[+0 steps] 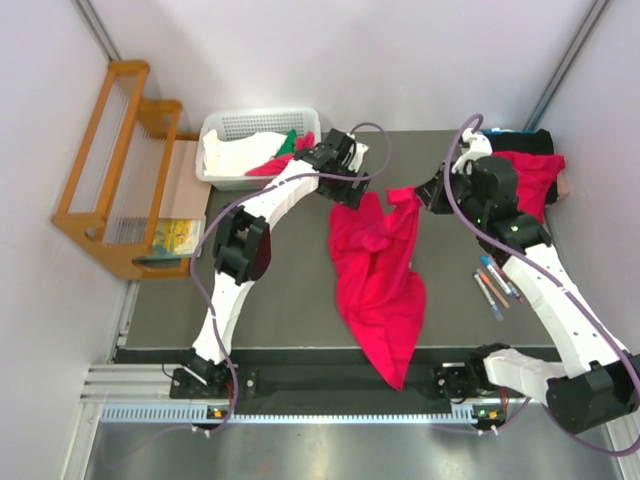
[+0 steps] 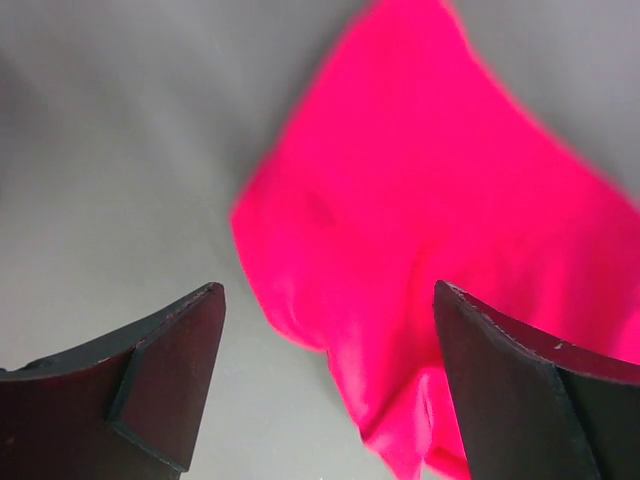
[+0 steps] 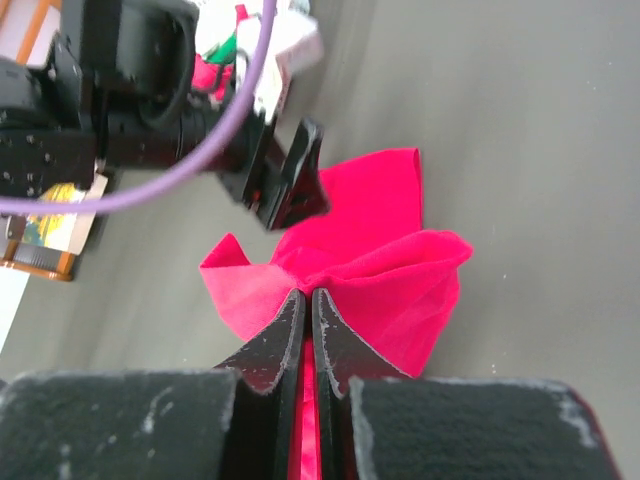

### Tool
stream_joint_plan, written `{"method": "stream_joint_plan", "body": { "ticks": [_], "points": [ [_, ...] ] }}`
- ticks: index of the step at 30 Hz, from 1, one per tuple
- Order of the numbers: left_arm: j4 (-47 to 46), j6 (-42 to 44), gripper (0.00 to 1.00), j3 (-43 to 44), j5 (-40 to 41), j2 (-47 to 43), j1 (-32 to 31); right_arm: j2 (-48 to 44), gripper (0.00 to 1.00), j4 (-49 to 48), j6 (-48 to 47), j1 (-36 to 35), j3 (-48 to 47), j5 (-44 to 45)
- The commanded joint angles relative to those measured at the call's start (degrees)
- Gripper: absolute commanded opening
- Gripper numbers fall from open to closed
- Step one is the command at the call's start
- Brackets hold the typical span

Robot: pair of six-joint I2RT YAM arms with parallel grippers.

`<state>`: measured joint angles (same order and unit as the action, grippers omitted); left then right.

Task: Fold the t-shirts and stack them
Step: Flatten the tshirt out

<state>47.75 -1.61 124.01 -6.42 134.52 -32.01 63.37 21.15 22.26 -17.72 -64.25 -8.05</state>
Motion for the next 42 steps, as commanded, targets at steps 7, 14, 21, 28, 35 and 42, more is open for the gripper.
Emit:
{"method": "stream_joint_plan", "body": {
  "ticks": [7, 14, 21, 28, 35, 42],
  "points": [
    [-10.0, -1.8, 0.92, 5.4, -0.9, 3.8, 1.0, -2.6, 0.0, -1.3, 1.6, 0.5, 2.6, -3.2],
    [-8.9, -1.6, 0.84, 14.1, -3.4, 11.5, 0.9, -3.3, 0.0, -2.2, 2.0, 0.5, 3.4, -4.8],
    [-8.9, -1.6, 0.45, 13.5, -4.8, 12.8, 0.8, -2.5, 0.0, -2.8, 2.2, 0.4, 3.1, -5.7],
    [-8.5, -0.9, 0.0, 9.4, -3.5, 9.0, 1.2, -2.2, 0.0, -3.3, 2.2, 0.4, 3.3, -6.1],
    [-6.5, -3.2, 0.0, 6.4, -5.2, -5.6, 8.1, -2.2, 0.0, -2.2, 0.2, 0.4, 1.2, -2.8],
    [-1.9, -2.3, 0.0, 4.2, -10.0, -24.1, 23.1, -1.4, 0.0, -2.0, -0.2, 2.1, -1.0, -1.0]
  ]
}}
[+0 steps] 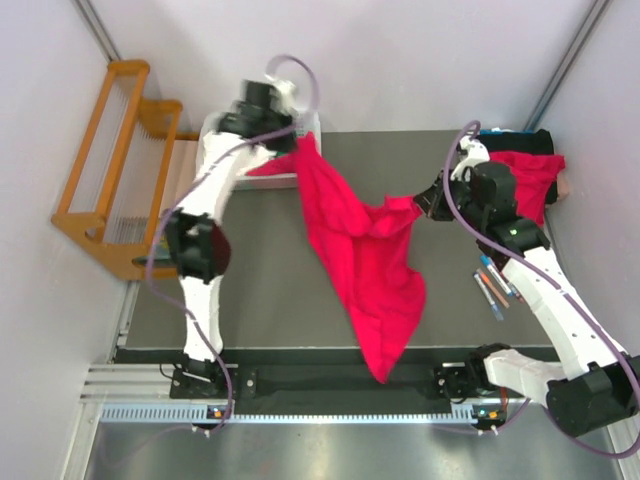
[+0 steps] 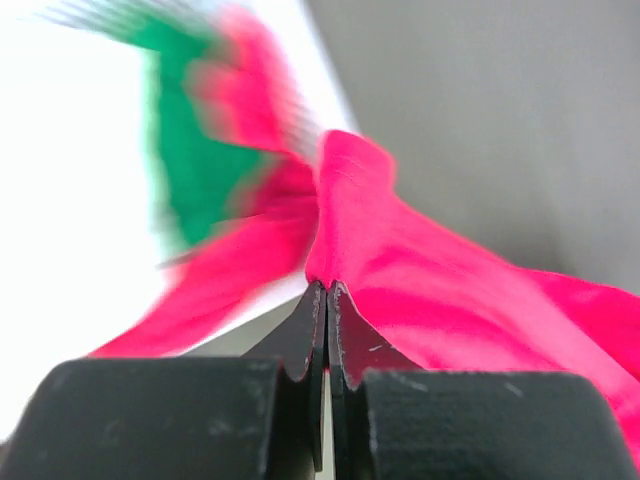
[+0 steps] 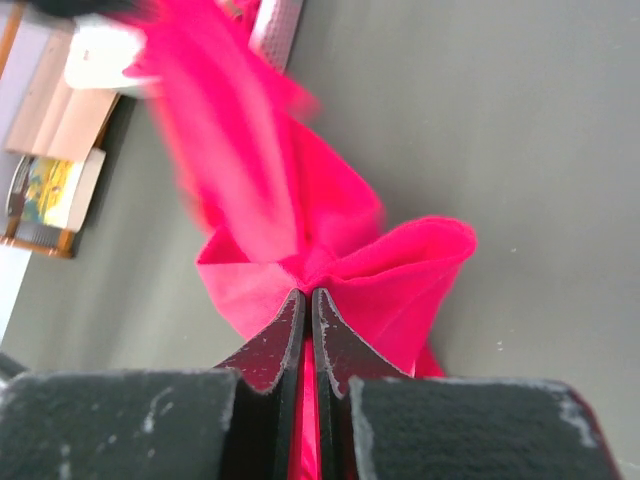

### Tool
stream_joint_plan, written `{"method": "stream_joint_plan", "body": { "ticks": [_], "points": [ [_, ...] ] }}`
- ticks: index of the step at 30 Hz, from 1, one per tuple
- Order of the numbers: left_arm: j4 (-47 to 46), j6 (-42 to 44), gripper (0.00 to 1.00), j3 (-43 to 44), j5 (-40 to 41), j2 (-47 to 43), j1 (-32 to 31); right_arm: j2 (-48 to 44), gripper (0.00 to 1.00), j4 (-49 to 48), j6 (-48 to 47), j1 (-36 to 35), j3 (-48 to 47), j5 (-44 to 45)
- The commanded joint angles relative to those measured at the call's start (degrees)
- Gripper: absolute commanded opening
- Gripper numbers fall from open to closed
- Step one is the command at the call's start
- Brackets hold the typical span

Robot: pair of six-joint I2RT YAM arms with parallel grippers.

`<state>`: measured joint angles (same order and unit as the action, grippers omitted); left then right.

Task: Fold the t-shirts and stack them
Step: Flatten the tshirt out

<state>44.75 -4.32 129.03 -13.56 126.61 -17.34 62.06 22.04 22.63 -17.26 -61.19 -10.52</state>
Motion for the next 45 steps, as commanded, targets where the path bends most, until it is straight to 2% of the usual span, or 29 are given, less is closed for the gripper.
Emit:
{"method": "stream_joint_plan", "body": {
  "ticks": [1, 5, 9, 16, 23, 29, 33, 34, 35, 40, 41, 45],
  "points": [
    [1.1, 0.9, 0.0, -2.3, -3.0, -18.6, 9.7, -0.1, 0.0, -2.7, -0.4, 2.0, -4.3, 1.5],
    [0.8, 5.5, 0.0, -9.8, -1.8, -32.0, 12.6, -1.2, 0.0, -2.3, -0.2, 3.8, -6.0, 1.5],
    [1.5, 6.1, 0.0, -14.6, -2.6, -40.1, 12.7, -2.9, 0.0, -1.1, -0.2, 4.2, -9.4, 1.0],
    [5.2, 5.2, 0.0, -11.5, -4.1, -46.5, 12.7, -8.5, 0.0, 1.4, -1.0, 4.2, -14.4, -0.5],
    [5.7, 4.5, 0.0, -9.3, -8.2, -54.3, 12.7, -18.7, 0.0, 4.9, -1.7, 4.2, -20.6, -0.5],
    [8.2, 2.5, 0.0, 1.2, -20.9, -60.8, 12.9, -26.6, 0.0, 7.2, -1.7, 4.2, -26.9, -2.4],
    [8.4, 2.4, 0.0, -11.8, -30.6, -66.5, 12.8, -24.4, 0.0, 12.1, -2.0, 4.2, -28.8, -1.7],
    [9.6, 3.9, 0.0, -19.9, -33.8, -68.9, 12.8, -23.7, 0.0, 12.1, -1.6, 4.2, -28.1, -1.3],
    [11.1, 6.4, 0.0, -23.1, -34.2, -69.9, 12.8, -23.5, 0.0, 11.9, -1.3, 4.2, -26.4, -1.3],
    [20.1, 19.1, 0.0, -40.5, -30.5, -72.6, 12.8, -18.6, 0.0, 12.1, 0.0, 4.2, -23.5, 0.3],
    [19.9, 20.6, 0.0, -46.7, -29.1, -72.9, 12.8, -17.4, 0.0, 12.1, 0.0, 4.2, -22.7, 0.6],
    [11.7, 21.7, 0.0, -57.7, -21.4, -73.3, 12.8, -11.6, 0.0, 10.2, 0.0, 4.2, -19.0, 1.7]
  ]
}}
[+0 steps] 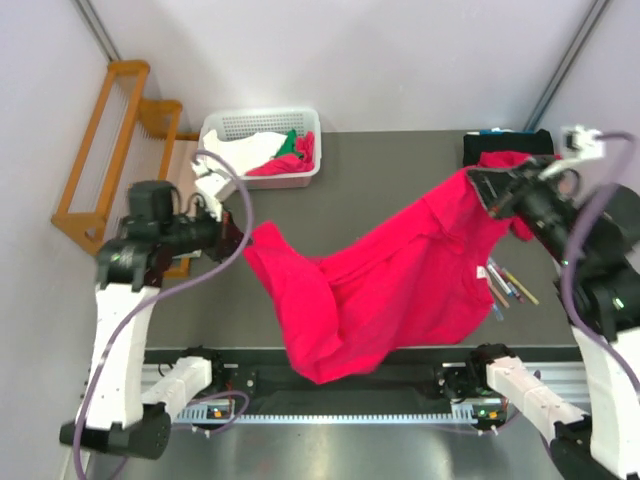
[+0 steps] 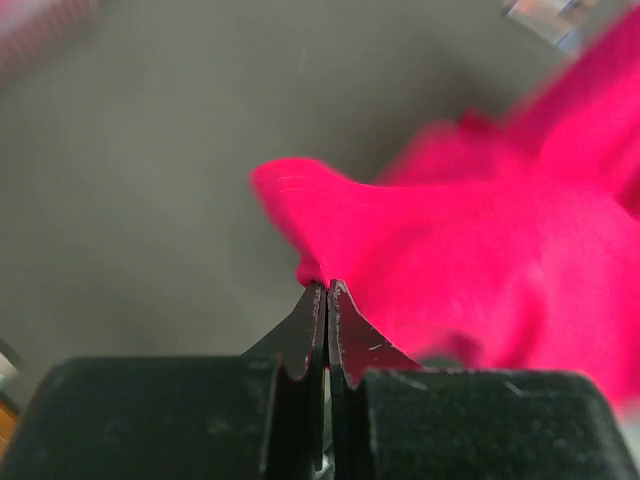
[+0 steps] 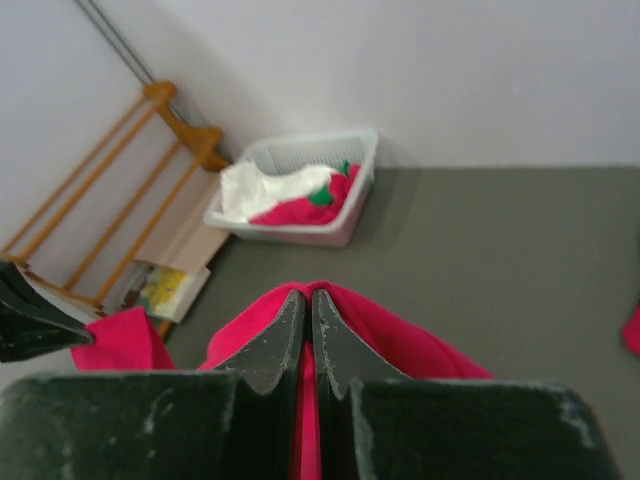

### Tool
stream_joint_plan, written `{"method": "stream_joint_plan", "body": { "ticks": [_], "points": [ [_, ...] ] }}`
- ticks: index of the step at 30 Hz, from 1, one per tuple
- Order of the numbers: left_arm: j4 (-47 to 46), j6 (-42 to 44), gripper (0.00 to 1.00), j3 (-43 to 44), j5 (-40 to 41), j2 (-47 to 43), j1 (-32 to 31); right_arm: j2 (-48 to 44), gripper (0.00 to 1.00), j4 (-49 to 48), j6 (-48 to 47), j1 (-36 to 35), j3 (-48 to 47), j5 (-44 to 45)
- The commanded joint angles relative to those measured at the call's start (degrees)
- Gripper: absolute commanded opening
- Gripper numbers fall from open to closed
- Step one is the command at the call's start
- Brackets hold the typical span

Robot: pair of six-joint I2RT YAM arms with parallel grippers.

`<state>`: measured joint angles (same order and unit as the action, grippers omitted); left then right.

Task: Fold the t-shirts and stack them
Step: Flatten the tshirt out

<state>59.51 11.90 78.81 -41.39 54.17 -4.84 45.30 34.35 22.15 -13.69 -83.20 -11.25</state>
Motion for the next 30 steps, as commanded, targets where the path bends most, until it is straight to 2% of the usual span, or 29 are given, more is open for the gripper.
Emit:
{"method": "stream_joint_plan", "body": {
  "ticks": [1, 8, 16, 21, 30],
  "points": [
    [-7.0, 5.4, 0.0, -9.0, 8.0, -0.5, 0.3, 7.3, 0.0, -3.0, 0.4, 0.7, 3.9, 2.6],
    [-16.8, 5.0, 0.0, -14.0, 11.9, 8.0, 0.4, 18.3, 0.0, -10.1, 1.3, 1.1, 11.8, 4.9],
    [-20.0, 3.5, 0.0, -9.1, 9.7, 16.2, 0.3, 33.5, 0.0, -19.3, 3.1, 3.7, 16.2, 6.2],
    [-20.0, 3.8, 0.0, -7.3, 9.2, 18.5, 0.3, 45.0, 0.0, -23.3, 4.0, 3.8, 14.2, 4.6],
    [-22.2, 1.7, 0.02, -6.7, 8.4, 19.0, 0.3, 65.8, 0.0, -23.0, 3.7, 4.6, 2.0, 0.7]
  ]
}}
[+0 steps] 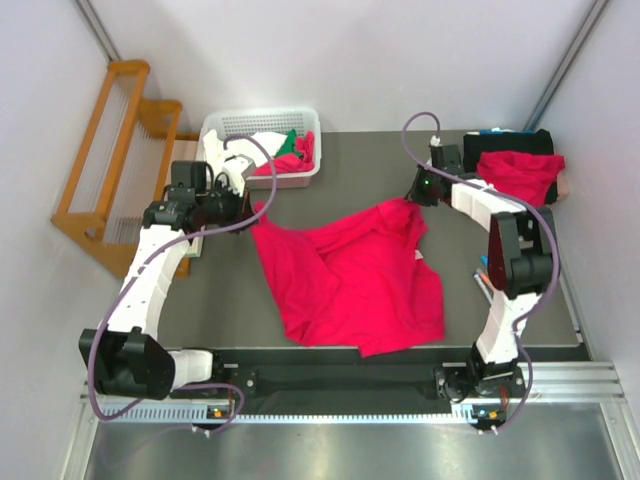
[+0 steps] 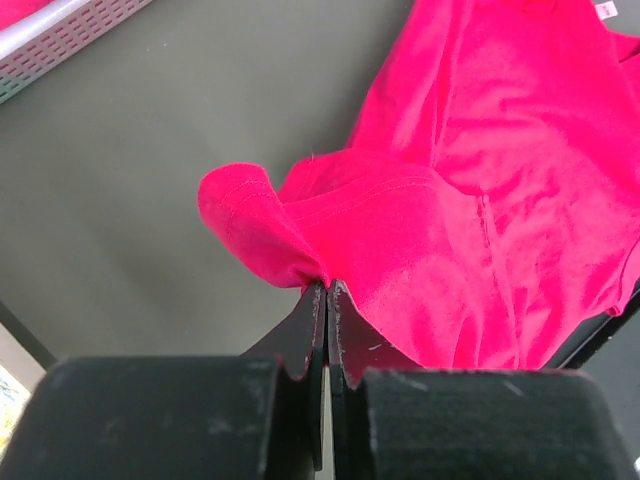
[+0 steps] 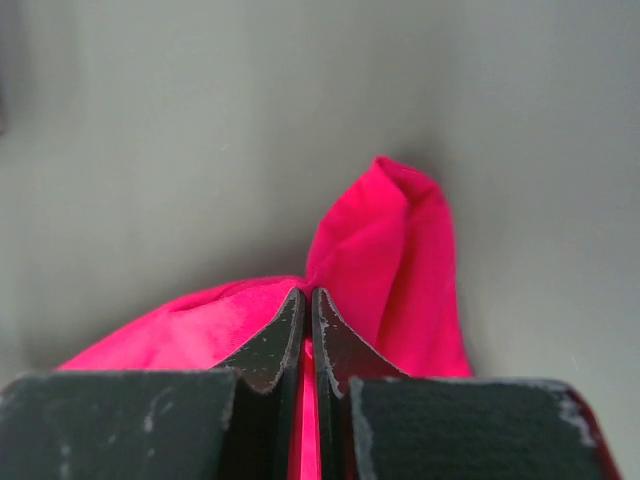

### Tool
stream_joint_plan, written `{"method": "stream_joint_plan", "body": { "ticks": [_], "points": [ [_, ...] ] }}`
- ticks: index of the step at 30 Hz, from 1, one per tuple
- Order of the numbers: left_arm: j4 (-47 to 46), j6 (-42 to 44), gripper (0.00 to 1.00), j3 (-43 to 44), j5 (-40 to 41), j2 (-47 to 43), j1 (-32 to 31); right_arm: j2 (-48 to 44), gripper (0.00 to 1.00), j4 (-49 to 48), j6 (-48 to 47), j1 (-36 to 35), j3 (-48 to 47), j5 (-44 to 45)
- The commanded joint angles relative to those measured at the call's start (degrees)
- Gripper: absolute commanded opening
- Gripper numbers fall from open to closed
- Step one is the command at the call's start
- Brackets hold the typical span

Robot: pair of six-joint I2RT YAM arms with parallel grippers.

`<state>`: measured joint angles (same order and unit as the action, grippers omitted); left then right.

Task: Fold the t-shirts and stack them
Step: Flatten the tshirt out

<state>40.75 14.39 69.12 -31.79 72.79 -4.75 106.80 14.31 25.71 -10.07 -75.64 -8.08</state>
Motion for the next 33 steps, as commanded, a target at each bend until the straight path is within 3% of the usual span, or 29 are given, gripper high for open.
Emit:
{"method": "stream_joint_plan", "body": {
  "ticks": [1, 2, 3, 5, 6, 8, 15, 18, 21, 29, 33],
  "points": [
    [-3.1, -0.8, 0.11, 3.2, -0.9, 0.7, 0.2, 5.2, 0.0, -3.1, 0.0, 0.9, -6.7, -2.8],
    [-2.3, -0.7, 0.37, 3.5, -0.8, 1.0, 0.2, 6.0, 0.0, -3.2, -0.2, 0.9, -7.2, -3.0],
    [-1.9, -0.6, 0.55, 3.8, -0.6, 1.6, 0.2, 7.1, 0.0, -3.0, -0.3, 0.9, -7.6, -3.0],
    [-1.5, -0.6, 0.73, 4.4, 0.0, 1.7, 0.2, 7.9, 0.0, -2.5, -0.8, 0.9, -8.6, -2.7],
    [-1.6, -0.9, 0.88, 4.4, 0.3, 1.7, 0.2, 7.9, 0.0, -2.2, -0.9, 0.9, -8.9, -2.6],
    [-1.9, -1.1, 0.98, 4.7, 1.6, 1.7, 0.2, 7.4, 0.0, -2.7, -0.8, 0.9, -8.4, -2.6],
    [-2.2, -5.1, 0.99, 6.3, 0.9, 4.7, -2.7, 5.6, 0.0, -3.9, 0.1, 0.8, -7.0, -4.1],
    [-3.0, -5.7, 0.99, 6.7, 10.8, 9.4, -16.2, 3.6, 0.0, -4.5, 0.8, -0.3, -4.5, -4.5],
    [-1.6, -6.8, 0.99, 9.9, 14.6, 16.6, -24.7, 1.2, 0.0, -5.0, 0.7, -1.3, -2.2, -4.4],
    [3.5, -12.3, 0.99, 18.1, 14.8, 33.3, -27.0, -4.4, 0.0, -5.6, 0.5, -1.4, 2.8, -4.3],
    [2.5, -14.1, 0.99, 16.9, 16.2, 35.2, -27.0, -5.5, 0.0, -4.8, -0.5, -1.3, 3.0, -4.0]
  ]
}}
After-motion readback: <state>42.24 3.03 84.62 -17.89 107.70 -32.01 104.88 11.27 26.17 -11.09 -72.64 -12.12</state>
